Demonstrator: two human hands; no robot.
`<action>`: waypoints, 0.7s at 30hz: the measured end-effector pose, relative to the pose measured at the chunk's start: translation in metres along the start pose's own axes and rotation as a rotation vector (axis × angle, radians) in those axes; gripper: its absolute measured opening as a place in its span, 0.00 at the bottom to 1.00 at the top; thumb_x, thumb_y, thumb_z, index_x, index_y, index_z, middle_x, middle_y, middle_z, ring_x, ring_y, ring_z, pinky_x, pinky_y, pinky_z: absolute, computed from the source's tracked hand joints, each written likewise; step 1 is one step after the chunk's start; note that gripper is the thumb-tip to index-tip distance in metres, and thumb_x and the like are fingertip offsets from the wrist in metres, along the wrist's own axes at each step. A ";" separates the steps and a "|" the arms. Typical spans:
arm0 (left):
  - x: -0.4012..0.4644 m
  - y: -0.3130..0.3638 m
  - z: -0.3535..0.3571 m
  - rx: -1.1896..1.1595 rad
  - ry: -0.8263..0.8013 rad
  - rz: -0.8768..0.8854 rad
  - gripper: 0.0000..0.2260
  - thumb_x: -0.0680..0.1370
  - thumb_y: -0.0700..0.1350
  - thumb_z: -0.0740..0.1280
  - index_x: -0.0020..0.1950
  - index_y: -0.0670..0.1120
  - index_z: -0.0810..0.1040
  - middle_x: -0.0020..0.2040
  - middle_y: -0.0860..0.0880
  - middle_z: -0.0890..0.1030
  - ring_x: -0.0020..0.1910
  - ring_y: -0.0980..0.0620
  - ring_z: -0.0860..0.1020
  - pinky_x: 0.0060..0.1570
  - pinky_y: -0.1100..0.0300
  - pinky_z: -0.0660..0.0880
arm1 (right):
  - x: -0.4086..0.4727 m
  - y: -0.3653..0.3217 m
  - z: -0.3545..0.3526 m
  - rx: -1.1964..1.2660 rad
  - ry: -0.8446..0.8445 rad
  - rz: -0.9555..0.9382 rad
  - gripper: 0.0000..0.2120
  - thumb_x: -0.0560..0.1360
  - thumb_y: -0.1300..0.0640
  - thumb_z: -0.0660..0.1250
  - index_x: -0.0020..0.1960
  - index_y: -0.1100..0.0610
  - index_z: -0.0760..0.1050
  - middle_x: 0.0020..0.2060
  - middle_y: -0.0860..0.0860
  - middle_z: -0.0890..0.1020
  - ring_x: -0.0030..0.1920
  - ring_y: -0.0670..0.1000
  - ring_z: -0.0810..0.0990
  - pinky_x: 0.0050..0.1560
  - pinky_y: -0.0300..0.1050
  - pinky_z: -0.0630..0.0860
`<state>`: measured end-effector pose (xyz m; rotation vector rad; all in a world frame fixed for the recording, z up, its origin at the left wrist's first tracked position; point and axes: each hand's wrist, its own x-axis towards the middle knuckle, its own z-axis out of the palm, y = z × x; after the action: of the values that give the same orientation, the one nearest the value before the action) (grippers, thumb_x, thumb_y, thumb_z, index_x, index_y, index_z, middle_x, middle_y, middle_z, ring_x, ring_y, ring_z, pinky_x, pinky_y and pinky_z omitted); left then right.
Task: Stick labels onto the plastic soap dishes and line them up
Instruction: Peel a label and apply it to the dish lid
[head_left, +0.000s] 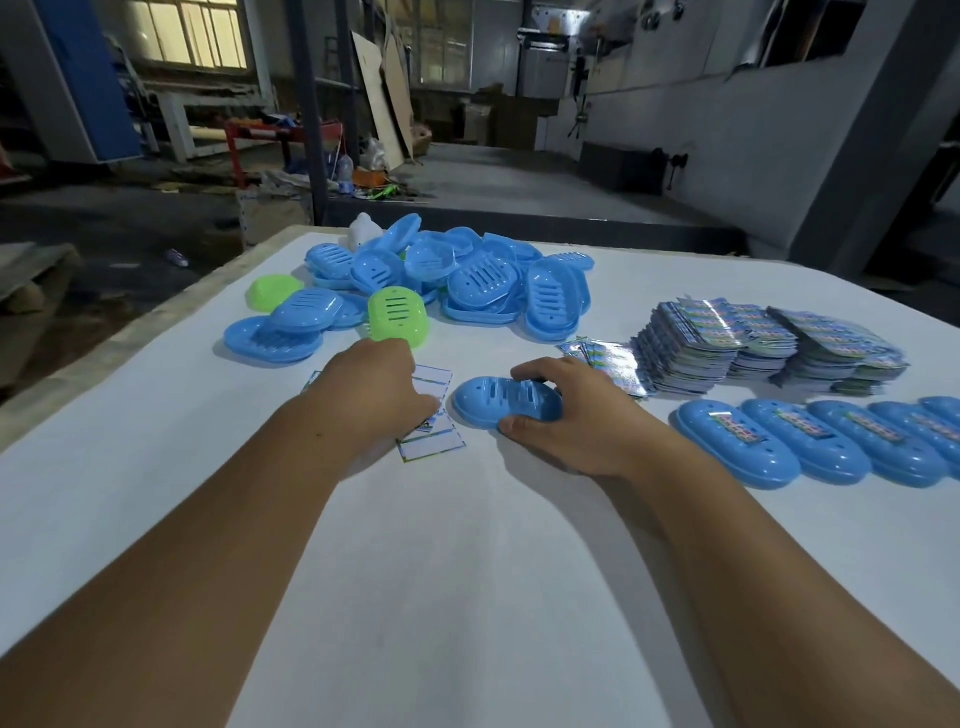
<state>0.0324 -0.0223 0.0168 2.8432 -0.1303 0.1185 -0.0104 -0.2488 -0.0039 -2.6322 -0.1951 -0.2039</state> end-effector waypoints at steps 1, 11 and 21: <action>0.001 0.000 0.000 -0.024 -0.001 -0.012 0.25 0.72 0.58 0.74 0.65 0.51 0.74 0.60 0.47 0.77 0.57 0.47 0.76 0.46 0.57 0.69 | 0.000 -0.001 0.000 -0.003 -0.001 0.003 0.30 0.72 0.37 0.72 0.71 0.44 0.71 0.64 0.48 0.74 0.65 0.53 0.72 0.68 0.54 0.71; 0.004 -0.004 -0.008 -0.347 -0.046 -0.086 0.32 0.67 0.46 0.81 0.66 0.51 0.71 0.53 0.51 0.77 0.51 0.51 0.78 0.40 0.58 0.73 | -0.003 -0.005 0.000 -0.004 0.006 0.011 0.30 0.72 0.36 0.71 0.71 0.43 0.71 0.64 0.47 0.74 0.65 0.54 0.72 0.68 0.53 0.71; -0.001 0.018 -0.019 -0.782 0.180 0.034 0.17 0.70 0.50 0.79 0.45 0.55 0.70 0.43 0.50 0.83 0.37 0.56 0.80 0.34 0.60 0.71 | -0.002 -0.020 0.001 0.504 0.221 -0.001 0.18 0.75 0.47 0.75 0.63 0.47 0.79 0.52 0.40 0.84 0.52 0.39 0.81 0.50 0.30 0.74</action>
<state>0.0287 -0.0335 0.0396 2.0406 -0.1462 0.2640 -0.0158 -0.2309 0.0037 -2.0921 -0.1484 -0.3882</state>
